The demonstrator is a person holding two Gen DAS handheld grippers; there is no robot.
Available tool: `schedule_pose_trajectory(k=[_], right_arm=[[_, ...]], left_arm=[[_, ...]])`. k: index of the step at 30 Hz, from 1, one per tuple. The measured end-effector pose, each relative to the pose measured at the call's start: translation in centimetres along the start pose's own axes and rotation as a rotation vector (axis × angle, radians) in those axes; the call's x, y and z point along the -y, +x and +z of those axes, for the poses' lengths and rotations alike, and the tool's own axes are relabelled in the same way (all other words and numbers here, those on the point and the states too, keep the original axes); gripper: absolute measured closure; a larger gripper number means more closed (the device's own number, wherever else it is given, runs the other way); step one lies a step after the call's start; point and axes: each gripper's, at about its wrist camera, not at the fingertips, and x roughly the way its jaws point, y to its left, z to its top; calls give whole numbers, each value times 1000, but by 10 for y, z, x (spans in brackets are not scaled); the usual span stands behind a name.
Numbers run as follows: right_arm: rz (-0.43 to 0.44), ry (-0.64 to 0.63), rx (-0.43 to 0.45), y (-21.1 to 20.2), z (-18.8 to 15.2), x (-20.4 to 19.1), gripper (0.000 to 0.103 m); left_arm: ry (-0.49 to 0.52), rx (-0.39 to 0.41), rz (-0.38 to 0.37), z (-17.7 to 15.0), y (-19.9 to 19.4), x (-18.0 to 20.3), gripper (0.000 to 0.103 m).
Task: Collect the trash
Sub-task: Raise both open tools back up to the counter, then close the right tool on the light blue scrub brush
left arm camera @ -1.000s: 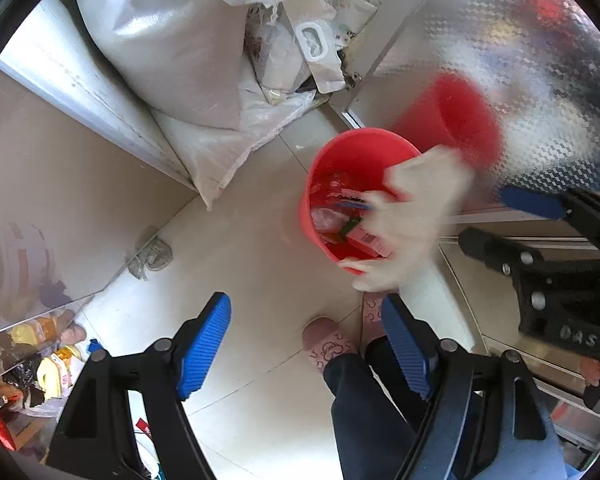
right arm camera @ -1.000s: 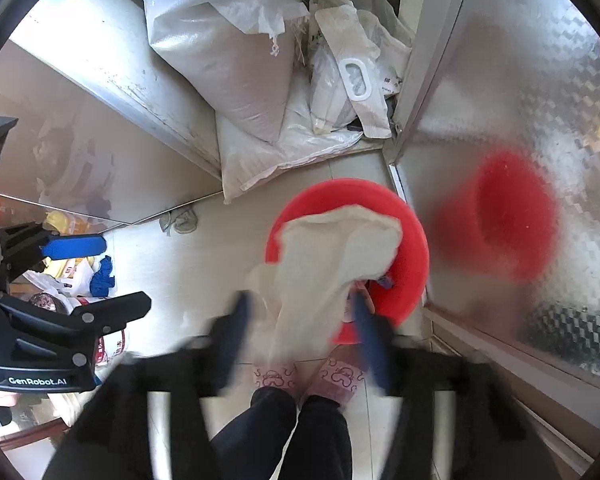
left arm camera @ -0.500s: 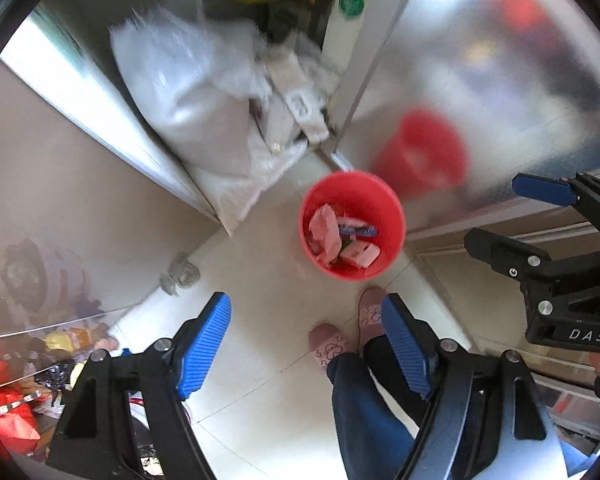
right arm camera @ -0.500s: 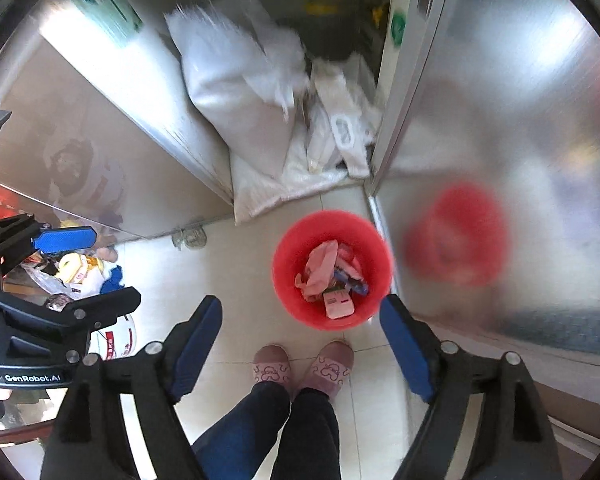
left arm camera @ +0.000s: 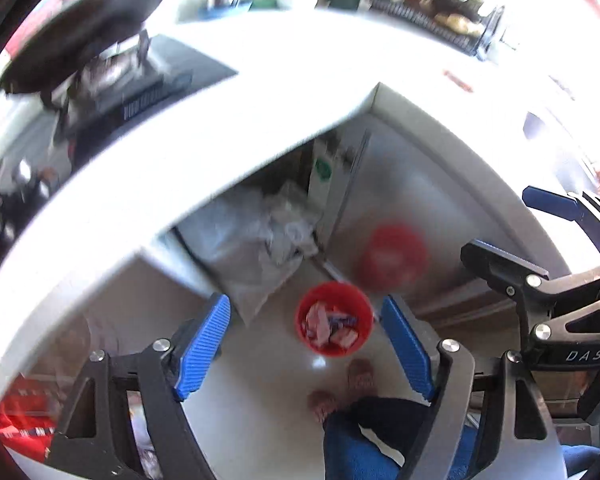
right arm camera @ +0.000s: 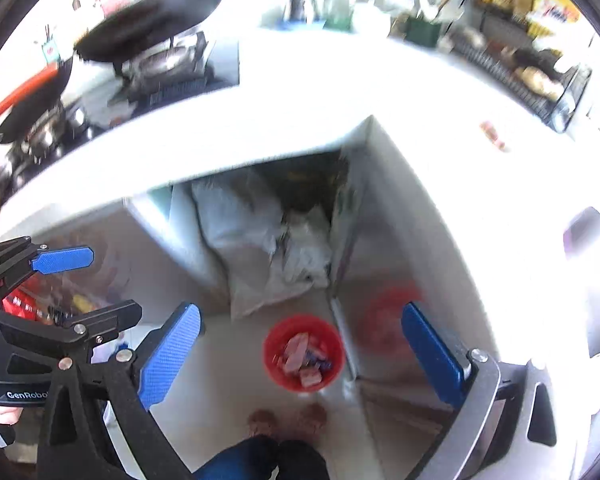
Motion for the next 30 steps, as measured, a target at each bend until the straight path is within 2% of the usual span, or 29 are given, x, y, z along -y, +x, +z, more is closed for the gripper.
schedule_pose_trajectory(k=[4,9,16,22,30], right_arm=[[-55,27,55,-29,15,11,1],[-114,76,91,-56,26,30,1],[-189,146,122,-75,47,68,1],[-231,211,111,-71,59,105,1],[-243,271,48,-39,92,167,1]], left_arm=[[61,54,1,28,-23,12,26],[115,83,-25,57,-41,30,26],[189,121,-31,106,-47,63,26],[236,117,-37,148,-27,96,26],[256,73,-67,221,31,131,26]])
